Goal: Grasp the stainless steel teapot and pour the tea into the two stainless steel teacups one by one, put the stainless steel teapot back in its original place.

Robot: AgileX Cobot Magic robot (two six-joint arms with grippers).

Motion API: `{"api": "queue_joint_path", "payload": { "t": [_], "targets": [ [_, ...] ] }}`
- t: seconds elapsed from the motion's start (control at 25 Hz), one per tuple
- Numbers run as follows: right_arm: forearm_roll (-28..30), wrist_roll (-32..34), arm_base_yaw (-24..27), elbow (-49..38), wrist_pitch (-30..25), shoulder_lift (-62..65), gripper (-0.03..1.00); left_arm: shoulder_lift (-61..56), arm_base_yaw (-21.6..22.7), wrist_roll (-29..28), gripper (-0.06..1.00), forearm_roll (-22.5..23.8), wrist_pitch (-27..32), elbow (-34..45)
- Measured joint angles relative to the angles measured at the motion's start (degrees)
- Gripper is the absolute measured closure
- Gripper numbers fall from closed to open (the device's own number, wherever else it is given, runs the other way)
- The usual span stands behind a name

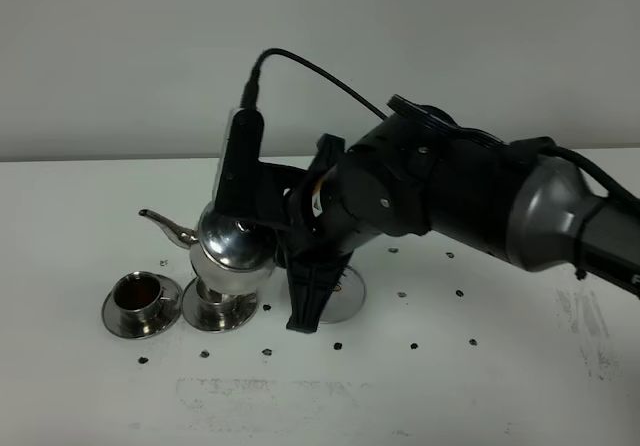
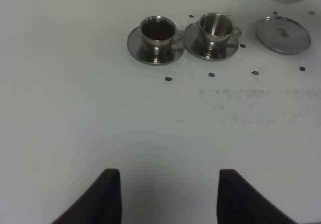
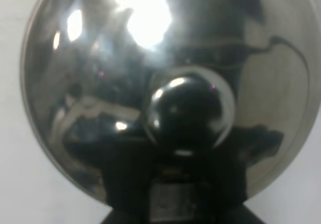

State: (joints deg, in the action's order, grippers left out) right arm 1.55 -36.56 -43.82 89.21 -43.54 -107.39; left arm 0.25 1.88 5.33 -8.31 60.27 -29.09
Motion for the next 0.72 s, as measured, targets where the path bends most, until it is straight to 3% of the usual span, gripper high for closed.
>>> {"api": "queue_joint_path", "payload": {
  "t": [0.32,0.72],
  "targets": [
    [-6.10,16.05,-2.72,-6.79,-4.83,1.16,0.76,0.00,0.00,0.00,0.45,0.00,0.00,0.00],
    [-6.58,20.49,-7.68,-6.20,-5.44,-3.79,0.76,-0.05,0.00,0.00,0.45,0.05,0.00,0.00]
  ]
}}
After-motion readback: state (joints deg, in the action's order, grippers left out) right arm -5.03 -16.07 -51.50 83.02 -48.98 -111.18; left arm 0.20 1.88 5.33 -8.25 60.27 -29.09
